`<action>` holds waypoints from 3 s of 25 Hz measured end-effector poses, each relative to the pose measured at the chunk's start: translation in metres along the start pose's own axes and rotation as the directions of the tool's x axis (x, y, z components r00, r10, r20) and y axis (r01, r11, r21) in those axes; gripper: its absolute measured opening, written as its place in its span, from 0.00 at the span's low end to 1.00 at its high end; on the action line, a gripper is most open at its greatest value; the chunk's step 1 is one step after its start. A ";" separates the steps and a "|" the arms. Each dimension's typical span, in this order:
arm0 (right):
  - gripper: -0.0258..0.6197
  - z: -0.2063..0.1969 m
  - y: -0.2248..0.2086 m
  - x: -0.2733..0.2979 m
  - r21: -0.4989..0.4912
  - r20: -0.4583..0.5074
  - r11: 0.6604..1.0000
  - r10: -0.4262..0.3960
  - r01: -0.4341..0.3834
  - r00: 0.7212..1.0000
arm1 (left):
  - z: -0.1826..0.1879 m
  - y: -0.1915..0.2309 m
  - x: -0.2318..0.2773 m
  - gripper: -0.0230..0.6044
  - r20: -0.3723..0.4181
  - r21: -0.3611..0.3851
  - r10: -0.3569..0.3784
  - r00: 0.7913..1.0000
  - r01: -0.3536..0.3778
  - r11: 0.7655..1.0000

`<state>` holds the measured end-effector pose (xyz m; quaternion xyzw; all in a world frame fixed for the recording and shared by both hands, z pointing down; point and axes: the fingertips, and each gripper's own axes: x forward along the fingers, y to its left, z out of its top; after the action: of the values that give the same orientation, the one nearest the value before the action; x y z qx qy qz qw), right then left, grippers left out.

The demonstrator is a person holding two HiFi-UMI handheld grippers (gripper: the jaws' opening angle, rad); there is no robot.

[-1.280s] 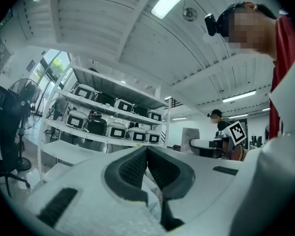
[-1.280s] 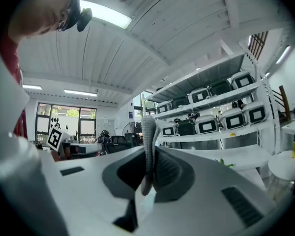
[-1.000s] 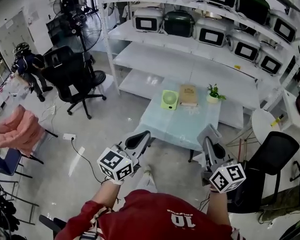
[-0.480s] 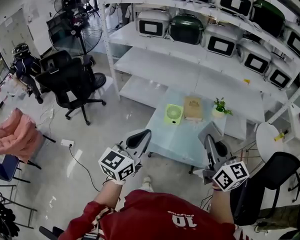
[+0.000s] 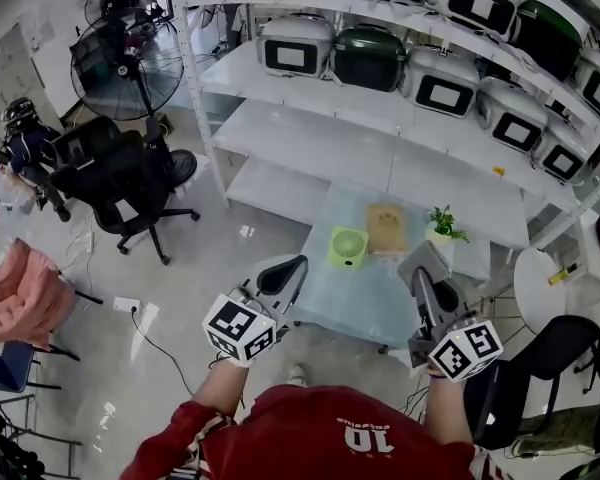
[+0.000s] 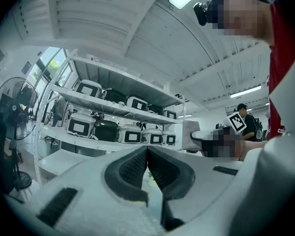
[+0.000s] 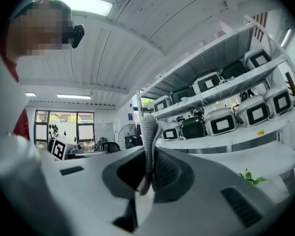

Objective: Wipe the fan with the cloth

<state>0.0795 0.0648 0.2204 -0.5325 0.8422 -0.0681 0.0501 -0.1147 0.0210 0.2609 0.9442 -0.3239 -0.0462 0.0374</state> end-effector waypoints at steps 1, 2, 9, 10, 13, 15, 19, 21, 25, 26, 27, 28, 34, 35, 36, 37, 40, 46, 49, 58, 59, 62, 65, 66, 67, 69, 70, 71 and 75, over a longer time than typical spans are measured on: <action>0.07 -0.001 -0.001 0.008 -0.003 -0.001 1.000 -0.008 0.008 1.000 | 0.000 0.007 0.004 0.02 0.000 0.004 -0.005 1.000 0.005 1.000; 0.07 -0.002 -0.002 0.015 -0.003 -0.002 1.000 -0.015 0.015 1.000 | 0.000 0.013 0.007 0.02 0.000 0.005 -0.011 1.000 0.011 1.000; 0.07 -0.015 -0.006 0.046 0.024 -0.011 0.999 -0.042 0.042 0.999 | -0.004 0.040 0.027 0.02 -0.004 -0.010 -0.059 0.998 0.058 0.998; 0.07 -0.016 -0.007 0.048 0.026 -0.018 0.999 -0.044 0.045 0.999 | -0.005 0.040 0.029 0.02 -0.003 -0.024 -0.065 0.998 0.065 0.998; 0.07 -0.023 -0.012 0.055 0.052 -0.035 0.998 -0.045 0.046 0.998 | -0.011 0.040 0.036 0.02 -0.014 -0.046 -0.085 0.996 0.085 0.995; 0.07 -0.028 -0.015 0.061 0.071 -0.038 0.996 -0.043 0.045 0.998 | -0.015 0.040 0.041 0.02 -0.025 -0.043 -0.093 0.995 0.092 0.995; 0.07 -0.038 -0.019 0.076 0.080 -0.048 0.996 -0.028 0.032 0.998 | -0.018 0.045 0.052 0.02 -0.034 -0.030 -0.084 0.996 0.083 0.996; 0.07 -0.042 -0.022 0.086 0.082 -0.057 0.996 -0.020 0.024 0.998 | -0.019 0.050 0.056 0.02 -0.040 -0.013 -0.067 0.997 0.067 0.998; 0.07 -0.047 -0.031 0.107 0.085 -0.059 0.996 0.012 -0.007 0.998 | -0.022 0.059 0.065 0.02 -0.042 -0.012 -0.033 0.999 0.033 0.999; 0.07 -0.048 -0.034 0.112 0.088 -0.059 0.996 0.021 -0.016 0.998 | -0.024 0.061 0.068 0.02 -0.044 -0.019 -0.024 0.999 0.024 1.000; 0.07 -0.050 -0.037 0.118 0.092 -0.062 0.995 0.030 -0.025 0.998 | -0.025 0.062 0.071 0.02 -0.046 -0.028 -0.016 0.999 0.015 1.000; 0.07 -0.053 -0.041 0.124 0.094 -0.066 0.995 0.039 -0.032 0.997 | -0.027 0.064 0.075 0.02 -0.046 -0.036 -0.009 0.999 0.007 0.999; 0.07 -0.072 -0.066 0.155 0.129 -0.097 0.989 0.080 -0.067 0.992 | -0.043 0.074 0.100 0.02 -0.059 -0.043 0.019 0.998 -0.022 0.999; 0.07 -0.075 -0.069 0.160 0.132 -0.103 0.989 0.084 -0.070 0.991 | -0.047 0.076 0.105 0.02 -0.062 -0.043 0.023 0.998 -0.025 0.999; 0.07 -0.078 -0.072 0.165 0.132 -0.108 0.989 0.087 -0.073 0.990 | -0.050 0.079 0.109 0.02 -0.066 -0.039 0.027 0.997 -0.029 0.999; 0.07 -0.081 -0.075 0.169 0.134 -0.113 0.988 0.091 -0.076 0.989 | -0.053 0.082 0.113 0.02 -0.070 -0.031 0.031 0.997 -0.033 0.999; 0.07 -0.093 -0.088 0.181 0.144 -0.132 0.986 0.098 -0.078 0.986 | -0.061 0.085 0.126 0.02 -0.081 -0.012 0.037 0.996 -0.038 0.999; 0.07 -0.126 -0.113 0.201 0.136 -0.164 0.989 0.086 -0.064 0.983 | -0.073 0.099 0.143 0.02 -0.077 -0.007 0.086 0.993 -0.087 0.996; 0.07 -0.149 -0.117 0.209 0.148 -0.198 0.986 0.103 -0.075 0.975 | -0.084 0.106 0.147 0.02 -0.092 -0.017 0.111 0.989 -0.113 0.993; 0.07 -0.220 -0.141 0.225 0.196 -0.274 0.978 0.128 -0.075 0.953 | -0.131 0.125 0.171 0.02 -0.175 -0.033 0.162 0.971 -0.170 0.985; 0.07 -0.227 -0.144 0.226 0.193 -0.278 0.979 0.124 -0.071 0.952 | -0.137 0.127 0.173 0.02 -0.183 -0.037 0.169 0.968 -0.179 0.983; 0.07 -0.249 -0.153 0.227 0.186 -0.303 0.981 0.109 -0.053 0.947 | -0.153 0.134 0.175 0.02 -0.202 -0.064 0.183 0.962 -0.200 0.978; 0.07 -0.268 -0.158 0.229 0.193 -0.330 0.980 0.109 -0.046 0.938 | -0.162 0.142 0.174 0.02 -0.207 -0.082 0.197 0.958 -0.218 0.973; 0.07 -0.272 -0.159 0.231 0.195 -0.335 0.980 0.111 -0.047 0.936 | -0.164 0.144 0.175 0.02 -0.211 -0.081 0.203 0.956 -0.224 0.971; 0.07 -0.277 -0.159 0.233 0.196 -0.340 0.979 0.115 -0.049 0.933 | -0.164 0.146 0.175 0.02 -0.216 -0.076 0.207 0.954 -0.228 0.971; 0.07 -0.285 -0.159 0.237 0.195 -0.352 0.979 0.122 -0.054 0.928 | -0.166 0.148 0.177 0.02 -0.225 -0.068 0.210 0.952 -0.230 0.971; 0.07 -0.290 -0.160 0.239 0.194 -0.358 0.979 0.123 -0.055 0.925 | -0.167 0.149 0.179 0.02 -0.227 -0.067 0.209 0.951 -0.229 0.971; 0.07 -0.295 -0.161 0.241 0.193 -0.364 0.980 0.121 -0.052 0.923 | -0.168 0.149 0.179 0.02 -0.230 -0.068 0.208 0.951 -0.229 0.971; 0.07 -0.318 -0.162 0.249 0.193 -0.393 0.981 0.109 -0.034 0.913 | -0.171 0.148 0.179 0.02 -0.245 -0.061 0.209 0.947 -0.230 0.971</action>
<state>0.0675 -0.2096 0.5580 -0.4689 0.8437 -0.2507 -0.0731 -0.0452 -0.1985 0.4338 0.8985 -0.4177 0.0568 0.1226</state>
